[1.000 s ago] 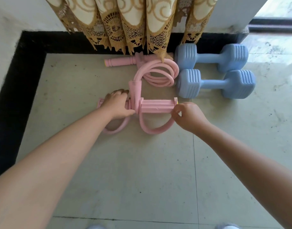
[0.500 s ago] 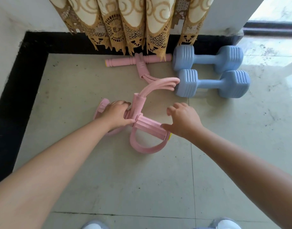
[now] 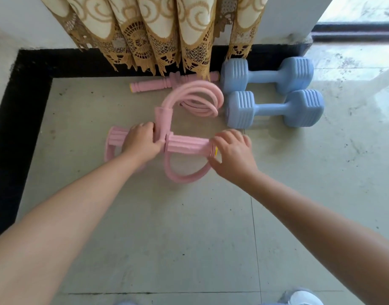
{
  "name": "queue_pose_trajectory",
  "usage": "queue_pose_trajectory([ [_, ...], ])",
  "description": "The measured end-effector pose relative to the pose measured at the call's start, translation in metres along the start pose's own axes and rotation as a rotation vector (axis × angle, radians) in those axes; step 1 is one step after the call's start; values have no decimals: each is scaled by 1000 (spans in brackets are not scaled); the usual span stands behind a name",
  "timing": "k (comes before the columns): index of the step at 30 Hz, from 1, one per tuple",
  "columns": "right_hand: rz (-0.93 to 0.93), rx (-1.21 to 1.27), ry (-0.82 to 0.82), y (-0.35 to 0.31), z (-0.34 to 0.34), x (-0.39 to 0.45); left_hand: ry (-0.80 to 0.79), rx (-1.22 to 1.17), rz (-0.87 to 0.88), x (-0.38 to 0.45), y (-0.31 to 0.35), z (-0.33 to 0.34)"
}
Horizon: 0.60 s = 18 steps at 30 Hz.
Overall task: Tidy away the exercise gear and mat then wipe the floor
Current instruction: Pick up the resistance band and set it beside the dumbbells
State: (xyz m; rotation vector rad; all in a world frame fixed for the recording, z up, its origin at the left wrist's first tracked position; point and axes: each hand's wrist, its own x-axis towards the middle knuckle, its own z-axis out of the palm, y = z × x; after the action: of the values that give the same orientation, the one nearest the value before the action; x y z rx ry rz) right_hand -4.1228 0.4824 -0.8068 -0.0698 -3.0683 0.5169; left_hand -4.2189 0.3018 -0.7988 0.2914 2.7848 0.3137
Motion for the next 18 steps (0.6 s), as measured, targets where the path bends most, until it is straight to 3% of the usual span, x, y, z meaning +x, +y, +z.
queue_pose_trajectory([
  [2,39,26,97,5,-7,13,19,-53,-84,15,11,-4],
  [5,129,61,-10,8,-19,29,-25,25,-123,43,29,-3],
  [8,102,78,-122,13,-11,27,-102,152,-167,66,41,2],
  [18,89,181,-135,30,16,13,-125,83,-179,91,49,31],
])
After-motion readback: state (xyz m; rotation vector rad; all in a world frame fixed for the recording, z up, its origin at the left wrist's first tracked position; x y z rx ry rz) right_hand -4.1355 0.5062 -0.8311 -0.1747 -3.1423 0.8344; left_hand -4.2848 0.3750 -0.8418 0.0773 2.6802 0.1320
